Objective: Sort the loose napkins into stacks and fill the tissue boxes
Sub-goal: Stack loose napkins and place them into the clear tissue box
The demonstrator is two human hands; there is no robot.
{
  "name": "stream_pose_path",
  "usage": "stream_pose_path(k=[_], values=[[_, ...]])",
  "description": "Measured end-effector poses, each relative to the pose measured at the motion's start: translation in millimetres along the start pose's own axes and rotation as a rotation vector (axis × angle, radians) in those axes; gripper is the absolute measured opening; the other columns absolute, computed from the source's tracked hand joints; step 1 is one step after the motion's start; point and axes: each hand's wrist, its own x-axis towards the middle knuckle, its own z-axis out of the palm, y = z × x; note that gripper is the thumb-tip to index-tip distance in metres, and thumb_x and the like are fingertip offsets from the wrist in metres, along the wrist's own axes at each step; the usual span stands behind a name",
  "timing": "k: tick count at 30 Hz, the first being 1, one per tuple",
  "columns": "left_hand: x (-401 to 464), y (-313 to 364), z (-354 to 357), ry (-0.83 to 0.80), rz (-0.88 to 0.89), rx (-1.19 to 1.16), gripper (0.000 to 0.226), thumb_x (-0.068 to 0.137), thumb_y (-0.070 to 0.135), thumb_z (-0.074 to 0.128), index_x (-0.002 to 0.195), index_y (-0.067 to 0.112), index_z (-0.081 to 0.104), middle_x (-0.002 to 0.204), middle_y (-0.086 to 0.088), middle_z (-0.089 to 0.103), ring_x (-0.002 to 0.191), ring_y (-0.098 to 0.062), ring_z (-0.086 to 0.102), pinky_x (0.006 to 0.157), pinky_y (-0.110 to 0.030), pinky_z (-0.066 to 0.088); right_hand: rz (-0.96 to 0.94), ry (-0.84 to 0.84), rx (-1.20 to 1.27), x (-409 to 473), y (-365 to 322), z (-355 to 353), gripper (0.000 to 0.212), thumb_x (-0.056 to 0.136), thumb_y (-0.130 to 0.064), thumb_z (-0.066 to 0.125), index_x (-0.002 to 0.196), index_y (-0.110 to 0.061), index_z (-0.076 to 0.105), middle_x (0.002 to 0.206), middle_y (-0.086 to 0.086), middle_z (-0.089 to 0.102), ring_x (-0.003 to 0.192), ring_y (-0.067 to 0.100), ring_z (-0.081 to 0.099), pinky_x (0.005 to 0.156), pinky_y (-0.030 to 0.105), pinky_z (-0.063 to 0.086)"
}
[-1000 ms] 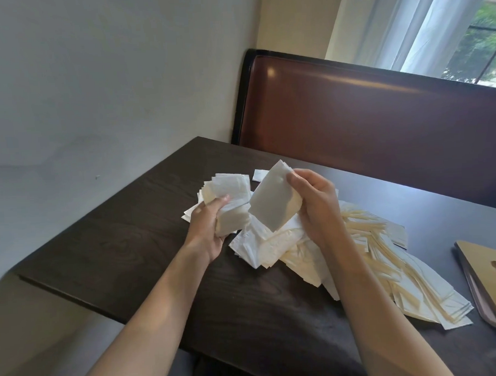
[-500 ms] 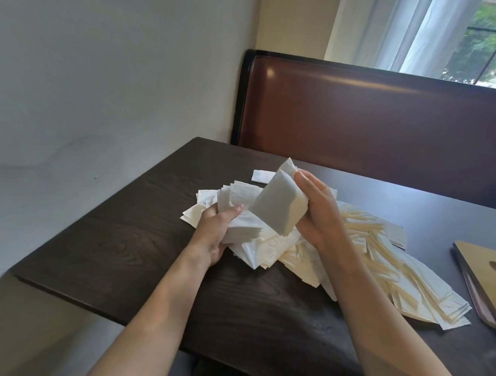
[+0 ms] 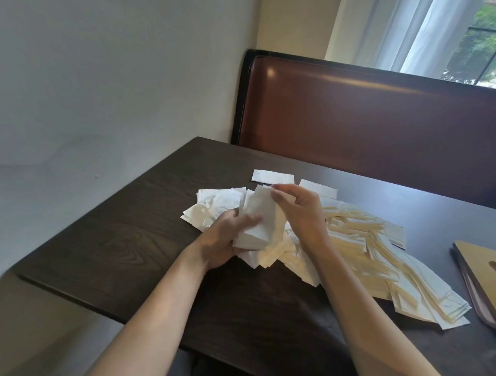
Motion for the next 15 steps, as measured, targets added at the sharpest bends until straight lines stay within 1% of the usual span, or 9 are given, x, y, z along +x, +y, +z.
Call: stream_pose_path(k=[1, 3, 5, 6, 8, 10, 11, 12, 15], values=[[-1, 0, 0, -0.018, 0.005, 0.014, 0.040, 0.085, 0.028, 0.066, 0.118, 0.007, 0.061, 0.097, -0.008, 0.072, 0.087, -0.019, 0.070, 0.070, -0.029, 0.056, -0.013, 0.002, -0.031, 0, 1, -1, 0.015, 0.092, -0.021, 0.069, 0.105, -0.019, 0.076, 0.099, -0.013, 0.074, 0.094, 0.005, 0.068, 0.087, 0.032, 0.056], [-2, -1, -1, -0.037, 0.019, 0.039, 0.040, 0.084, 0.023, 0.066, 0.120, 0.007, 0.060, 0.100, -0.009, 0.072, 0.090, -0.022, 0.070, 0.076, -0.032, 0.056, -0.035, -0.015, -0.125, 0, 0, -2, 0.022, 0.092, -0.026, 0.069, 0.114, -0.023, 0.072, 0.107, -0.016, 0.070, 0.100, 0.007, 0.064, 0.090, 0.037, 0.056], [-2, -1, -2, -0.049, 0.046, 0.049, 0.044, 0.085, 0.021, 0.066, 0.127, 0.009, 0.058, 0.107, -0.011, 0.070, 0.096, -0.026, 0.068, 0.082, -0.037, 0.054, -0.020, -0.063, -0.159, 1, -3, -3, 0.030, 0.093, -0.030, 0.066, 0.123, -0.027, 0.066, 0.118, -0.014, 0.065, 0.110, 0.010, 0.060, 0.094, 0.036, 0.053], [-3, -1, -2, -0.052, 0.061, 0.042, 0.047, 0.085, 0.021, 0.066, 0.130, 0.011, 0.057, 0.110, -0.012, 0.070, 0.098, -0.027, 0.068, 0.082, -0.037, 0.055, -0.003, -0.095, -0.128, 0, -5, -3, 0.031, 0.094, -0.029, 0.065, 0.125, -0.025, 0.064, 0.120, -0.013, 0.064, 0.112, 0.009, 0.060, 0.094, 0.034, 0.052], [-4, 0, -2, -0.026, 0.077, 0.013, 0.049, 0.085, 0.020, 0.069, 0.132, 0.015, 0.058, 0.113, -0.013, 0.069, 0.098, -0.028, 0.068, 0.081, -0.038, 0.056, 0.034, -0.146, -0.055, -5, -10, -5, 0.028, 0.096, -0.028, 0.063, 0.123, -0.022, 0.066, 0.113, -0.009, 0.067, 0.101, 0.004, 0.063, 0.085, 0.027, 0.053], [-5, 0, -1, 0.003, 0.089, 0.002, 0.049, 0.084, 0.021, 0.071, 0.131, 0.015, 0.060, 0.115, -0.015, 0.069, 0.099, -0.030, 0.068, 0.082, -0.040, 0.056, 0.034, -0.164, -0.027, -11, -13, -8, 0.022, 0.095, -0.026, 0.063, 0.115, -0.019, 0.070, 0.097, -0.008, 0.070, 0.083, 0.002, 0.065, 0.070, 0.019, 0.051], [-6, 0, -1, 0.015, 0.091, 0.005, 0.048, 0.083, 0.021, 0.072, 0.129, 0.014, 0.062, 0.115, -0.016, 0.069, 0.098, -0.030, 0.068, 0.082, -0.040, 0.056, 0.038, -0.165, -0.011, -15, -13, -10, 0.020, 0.095, -0.024, 0.064, 0.112, -0.017, 0.070, 0.091, -0.008, 0.070, 0.078, 0.002, 0.065, 0.065, 0.018, 0.049], [-6, -1, 0, 0.023, 0.094, 0.009, 0.046, 0.083, 0.021, 0.072, 0.127, 0.012, 0.064, 0.115, -0.017, 0.070, 0.097, -0.030, 0.067, 0.081, -0.040, 0.056, 0.050, -0.165, 0.007, -18, -14, -12, 0.020, 0.095, -0.024, 0.064, 0.112, -0.015, 0.070, 0.090, -0.008, 0.070, 0.076, 0.002, 0.065, 0.064, 0.017, 0.049], [-11, -2, 5, 0.023, 0.123, 0.052, 0.035, 0.081, 0.021, 0.075, 0.115, 0.014, 0.072, 0.109, -0.017, 0.072, 0.094, -0.031, 0.067, 0.080, -0.041, 0.053, 0.139, -0.191, 0.052, -30, -18, -20, 0.023, 0.095, -0.027, 0.064, 0.116, -0.020, 0.068, 0.097, -0.005, 0.070, 0.082, 0.006, 0.067, 0.067, 0.020, 0.051]])
